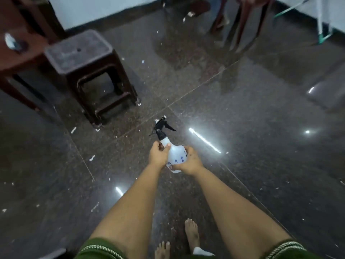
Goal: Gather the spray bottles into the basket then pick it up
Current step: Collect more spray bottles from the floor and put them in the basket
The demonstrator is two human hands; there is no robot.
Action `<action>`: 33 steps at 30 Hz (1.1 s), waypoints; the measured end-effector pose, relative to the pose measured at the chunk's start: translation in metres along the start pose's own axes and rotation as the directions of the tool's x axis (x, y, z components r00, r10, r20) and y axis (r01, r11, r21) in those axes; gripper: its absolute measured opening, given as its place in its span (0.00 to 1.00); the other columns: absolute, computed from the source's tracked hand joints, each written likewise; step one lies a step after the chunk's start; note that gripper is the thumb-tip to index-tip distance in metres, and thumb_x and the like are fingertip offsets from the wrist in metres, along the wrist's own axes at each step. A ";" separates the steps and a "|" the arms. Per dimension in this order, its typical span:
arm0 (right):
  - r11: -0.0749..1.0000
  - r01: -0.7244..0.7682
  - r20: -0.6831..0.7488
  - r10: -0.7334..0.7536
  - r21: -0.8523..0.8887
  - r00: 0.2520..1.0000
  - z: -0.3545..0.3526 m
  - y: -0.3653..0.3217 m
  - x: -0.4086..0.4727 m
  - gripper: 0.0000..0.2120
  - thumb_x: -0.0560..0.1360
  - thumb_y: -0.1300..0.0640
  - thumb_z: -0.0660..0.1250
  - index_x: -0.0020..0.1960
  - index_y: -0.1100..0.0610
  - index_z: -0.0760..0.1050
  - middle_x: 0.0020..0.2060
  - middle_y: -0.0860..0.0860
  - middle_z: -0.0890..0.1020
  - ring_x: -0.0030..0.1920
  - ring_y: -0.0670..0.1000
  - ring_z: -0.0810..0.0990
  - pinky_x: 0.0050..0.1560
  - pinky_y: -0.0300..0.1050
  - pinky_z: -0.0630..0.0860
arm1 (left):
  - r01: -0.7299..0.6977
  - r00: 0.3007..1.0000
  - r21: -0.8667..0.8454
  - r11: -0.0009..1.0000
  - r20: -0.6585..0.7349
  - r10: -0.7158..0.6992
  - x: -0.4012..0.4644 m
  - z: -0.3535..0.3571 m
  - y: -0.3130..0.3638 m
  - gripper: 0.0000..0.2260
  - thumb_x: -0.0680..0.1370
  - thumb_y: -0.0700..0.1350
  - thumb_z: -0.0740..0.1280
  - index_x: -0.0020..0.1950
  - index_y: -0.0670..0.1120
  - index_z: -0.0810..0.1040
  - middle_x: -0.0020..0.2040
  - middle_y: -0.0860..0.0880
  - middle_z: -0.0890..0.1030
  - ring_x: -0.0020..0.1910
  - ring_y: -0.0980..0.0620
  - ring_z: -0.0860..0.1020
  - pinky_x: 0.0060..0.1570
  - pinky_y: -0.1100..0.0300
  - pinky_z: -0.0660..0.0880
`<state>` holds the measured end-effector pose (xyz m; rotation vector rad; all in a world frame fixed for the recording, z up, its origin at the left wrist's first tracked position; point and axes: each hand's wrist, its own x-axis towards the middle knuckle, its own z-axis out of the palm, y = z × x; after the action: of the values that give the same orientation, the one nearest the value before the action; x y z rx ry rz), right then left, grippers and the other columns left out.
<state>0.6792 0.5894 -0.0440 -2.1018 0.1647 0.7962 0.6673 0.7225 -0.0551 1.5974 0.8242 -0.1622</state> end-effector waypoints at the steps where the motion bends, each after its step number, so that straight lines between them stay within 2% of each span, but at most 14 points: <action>1: 1.000 0.018 -0.020 -0.018 0.025 1.000 -0.013 -0.011 -0.019 0.38 0.59 0.56 0.81 0.64 0.54 0.65 0.58 0.51 0.75 0.52 0.50 0.76 0.49 0.41 0.75 | -0.036 0.999 0.040 0.999 0.016 0.035 -0.016 -0.002 0.018 0.08 0.75 0.49 0.68 0.49 0.47 0.73 0.47 0.46 0.80 0.48 0.44 0.80 0.56 0.43 0.77; 4: 0.992 0.062 -0.083 -0.053 0.107 0.995 -0.051 -0.041 -0.081 0.36 0.60 0.54 0.81 0.61 0.53 0.63 0.55 0.49 0.76 0.49 0.48 0.76 0.39 0.35 0.73 | -0.167 0.984 0.117 0.979 0.080 0.159 -0.065 -0.001 0.079 0.07 0.75 0.49 0.68 0.49 0.48 0.74 0.49 0.47 0.81 0.49 0.46 0.80 0.56 0.45 0.77; 7: 0.982 0.081 -0.208 -0.044 0.172 0.977 -0.093 -0.050 -0.136 0.37 0.59 0.47 0.81 0.59 0.50 0.63 0.56 0.49 0.78 0.53 0.50 0.78 0.47 0.43 0.76 | -0.281 0.950 0.164 0.946 0.188 0.249 -0.112 0.015 0.133 0.08 0.77 0.48 0.68 0.51 0.45 0.75 0.49 0.47 0.81 0.49 0.46 0.79 0.56 0.48 0.77; 9: 0.976 0.094 -0.286 -0.035 0.195 0.957 -0.123 -0.050 -0.167 0.40 0.59 0.45 0.80 0.63 0.52 0.63 0.54 0.48 0.76 0.53 0.50 0.77 0.46 0.42 0.74 | -0.359 0.912 0.183 0.915 0.276 0.303 -0.140 0.036 0.164 0.09 0.77 0.50 0.67 0.51 0.45 0.75 0.47 0.49 0.80 0.48 0.47 0.79 0.53 0.50 0.77; 13: 0.946 0.126 -0.433 0.016 0.297 0.901 -0.185 -0.025 -0.221 0.45 0.60 0.44 0.79 0.69 0.51 0.59 0.58 0.50 0.75 0.55 0.51 0.76 0.50 0.43 0.73 | -0.505 0.803 0.199 0.840 0.465 0.373 -0.196 0.099 0.200 0.09 0.78 0.49 0.65 0.49 0.45 0.72 0.38 0.53 0.74 0.38 0.52 0.73 0.34 0.62 0.70; 16: 0.937 0.137 -0.525 0.057 0.322 0.849 -0.224 0.013 -0.261 0.47 0.60 0.43 0.79 0.70 0.49 0.56 0.62 0.50 0.72 0.59 0.52 0.75 0.54 0.44 0.73 | -0.581 0.708 0.180 0.794 0.593 0.383 -0.244 0.153 0.208 0.10 0.78 0.50 0.66 0.49 0.44 0.72 0.38 0.52 0.73 0.36 0.54 0.72 0.33 0.63 0.69; 20: 0.916 0.113 -0.617 0.165 0.386 0.769 -0.262 0.082 -0.328 0.47 0.60 0.45 0.78 0.70 0.46 0.55 0.60 0.50 0.75 0.56 0.52 0.77 0.60 0.52 0.76 | -0.649 0.562 0.161 0.744 0.760 0.327 -0.315 0.229 0.191 0.12 0.78 0.49 0.66 0.51 0.41 0.73 0.40 0.50 0.75 0.36 0.55 0.74 0.32 0.62 0.68; 24: 0.871 0.096 -0.703 0.319 0.482 0.636 -0.288 0.166 -0.407 0.48 0.62 0.46 0.78 0.73 0.47 0.52 0.65 0.50 0.72 0.59 0.52 0.75 0.59 0.47 0.75 | -0.702 0.417 0.153 0.695 0.880 0.228 -0.399 0.311 0.155 0.11 0.77 0.50 0.67 0.52 0.43 0.74 0.47 0.46 0.78 0.45 0.47 0.77 0.40 0.56 0.75; 28: 0.823 0.069 -0.749 0.475 0.564 0.462 -0.297 0.247 -0.495 0.49 0.62 0.47 0.79 0.73 0.51 0.53 0.67 0.49 0.71 0.60 0.49 0.74 0.59 0.43 0.72 | -0.784 0.212 0.098 0.614 0.970 0.116 -0.502 0.384 0.104 0.14 0.77 0.50 0.68 0.55 0.42 0.74 0.51 0.44 0.79 0.49 0.44 0.79 0.50 0.50 0.78; 31: 0.768 0.104 -0.754 0.579 0.632 0.309 -0.287 0.297 -0.564 0.50 0.63 0.50 0.79 0.74 0.50 0.51 0.67 0.51 0.70 0.57 0.47 0.73 0.58 0.41 0.71 | -0.828 0.033 0.012 0.560 0.999 0.029 -0.584 0.420 0.059 0.16 0.77 0.51 0.67 0.56 0.40 0.74 0.49 0.45 0.78 0.47 0.48 0.77 0.41 0.58 0.74; 33: 0.732 0.091 -0.729 0.645 0.676 0.228 -0.275 0.326 -0.607 0.51 0.63 0.50 0.79 0.74 0.48 0.49 0.65 0.53 0.70 0.59 0.50 0.73 0.57 0.42 0.70 | -0.832 -0.055 -0.023 0.555 0.998 -0.042 -0.634 0.432 0.028 0.16 0.77 0.51 0.68 0.55 0.40 0.74 0.49 0.46 0.79 0.46 0.48 0.77 0.43 0.56 0.75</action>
<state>0.2075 0.0771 0.2120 -1.5861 1.3789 -0.5040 0.3686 0.0689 0.2149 1.7718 -1.1156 -1.0365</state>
